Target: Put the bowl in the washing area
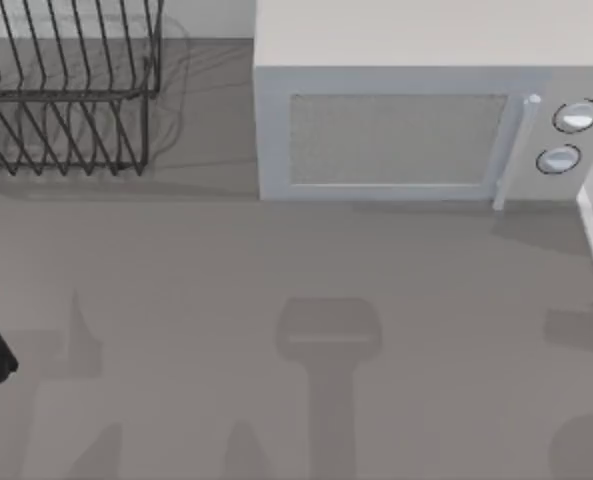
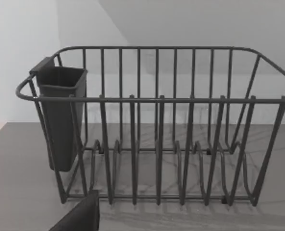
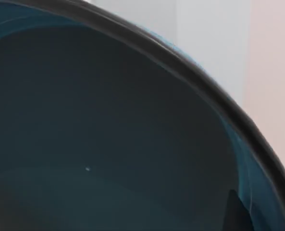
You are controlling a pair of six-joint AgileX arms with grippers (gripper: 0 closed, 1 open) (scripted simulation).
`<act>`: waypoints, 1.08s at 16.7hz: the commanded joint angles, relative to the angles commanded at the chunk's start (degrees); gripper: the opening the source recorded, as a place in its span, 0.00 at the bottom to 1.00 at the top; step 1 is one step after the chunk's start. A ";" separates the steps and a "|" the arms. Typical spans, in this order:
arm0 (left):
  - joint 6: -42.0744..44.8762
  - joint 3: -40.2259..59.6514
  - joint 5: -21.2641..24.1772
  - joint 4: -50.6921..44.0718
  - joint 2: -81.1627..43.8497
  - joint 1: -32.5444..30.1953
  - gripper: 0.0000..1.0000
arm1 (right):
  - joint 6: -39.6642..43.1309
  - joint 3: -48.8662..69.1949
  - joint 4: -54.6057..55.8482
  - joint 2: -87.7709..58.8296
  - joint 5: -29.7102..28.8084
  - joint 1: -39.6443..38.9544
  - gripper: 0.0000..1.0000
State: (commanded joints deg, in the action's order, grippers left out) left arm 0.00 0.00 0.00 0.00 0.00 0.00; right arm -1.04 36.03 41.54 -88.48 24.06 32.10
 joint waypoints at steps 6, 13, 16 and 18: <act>0.00 0.00 0.00 0.00 0.00 0.00 1.00 | 0.00 -1.89 10.37 2.94 4.68 -1.94 0.00; 0.00 0.00 0.00 0.00 0.00 0.00 1.00 | -0.09 -1.89 12.39 0.57 4.71 -1.71 0.00; 0.00 0.00 0.00 0.00 0.00 0.00 1.00 | -0.07 -2.62 20.02 -6.79 4.81 -1.43 0.00; 0.00 0.00 0.00 0.00 0.00 0.00 1.00 | -0.01 -3.44 27.74 -13.55 4.84 -1.23 0.00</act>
State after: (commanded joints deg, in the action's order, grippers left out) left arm 0.00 0.00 0.00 0.00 0.00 0.00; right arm -1.05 32.60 69.29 -102.03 28.90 30.87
